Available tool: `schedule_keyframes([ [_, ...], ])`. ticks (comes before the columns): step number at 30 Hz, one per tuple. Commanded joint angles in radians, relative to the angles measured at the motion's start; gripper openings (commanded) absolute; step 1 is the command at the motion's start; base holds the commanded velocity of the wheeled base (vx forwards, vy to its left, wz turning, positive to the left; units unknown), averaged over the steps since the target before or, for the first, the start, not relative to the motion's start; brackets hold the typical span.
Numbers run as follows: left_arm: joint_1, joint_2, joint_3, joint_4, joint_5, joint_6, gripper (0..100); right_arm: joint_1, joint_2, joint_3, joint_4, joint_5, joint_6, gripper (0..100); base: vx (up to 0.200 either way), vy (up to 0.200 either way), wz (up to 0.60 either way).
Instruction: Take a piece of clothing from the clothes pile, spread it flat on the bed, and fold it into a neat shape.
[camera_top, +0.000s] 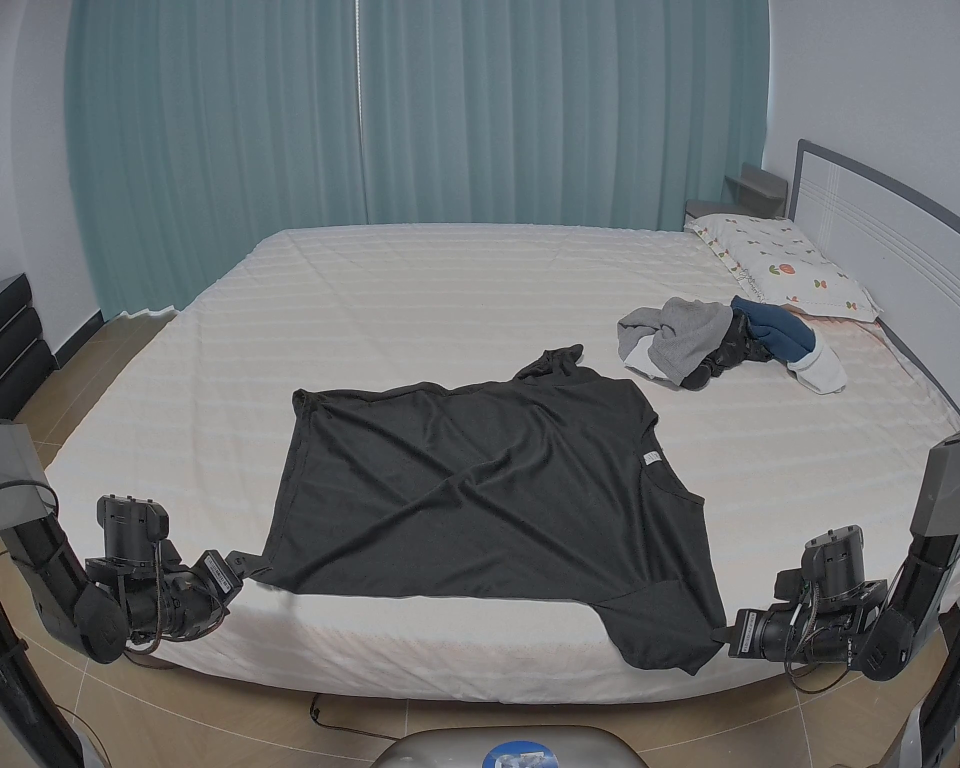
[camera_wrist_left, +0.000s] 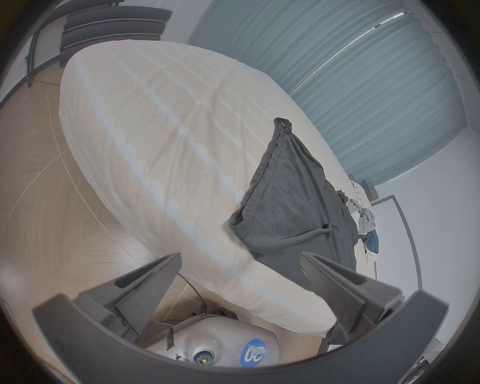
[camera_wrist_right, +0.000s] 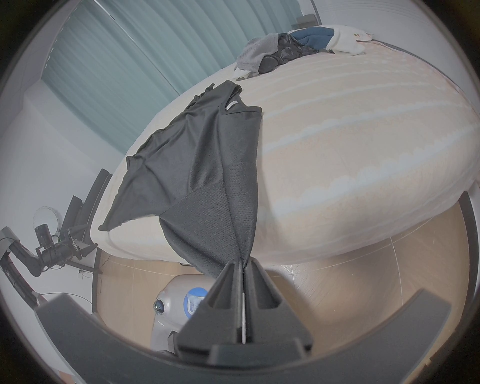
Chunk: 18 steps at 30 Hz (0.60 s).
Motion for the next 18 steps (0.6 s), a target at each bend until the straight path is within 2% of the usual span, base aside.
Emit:
schedule_keyframes([
  [1,-0.023,0.028,-0.035,0.0,0.001,-0.018,100,0.002,0.006,0.001,-0.002,0.001,-0.001,0,0.0,0.0,0.0],
  [12,-0.047,0.122,-0.128,0.0,0.021,-0.064,100,0.005,0.006,0.001,-0.008,0.001,-0.001,0,0.0,0.0,0.0],
  [17,-0.047,0.176,-0.173,0.0,0.078,-0.064,100,0.004,0.008,-0.002,-0.009,0.001,-0.001,0,0.0,0.0,0.0],
  [18,-0.047,0.194,-0.182,0.0,0.086,-0.064,0,0.004,0.006,0.0,-0.009,0.001,-0.001,0,0.0,0.0,0.0],
])
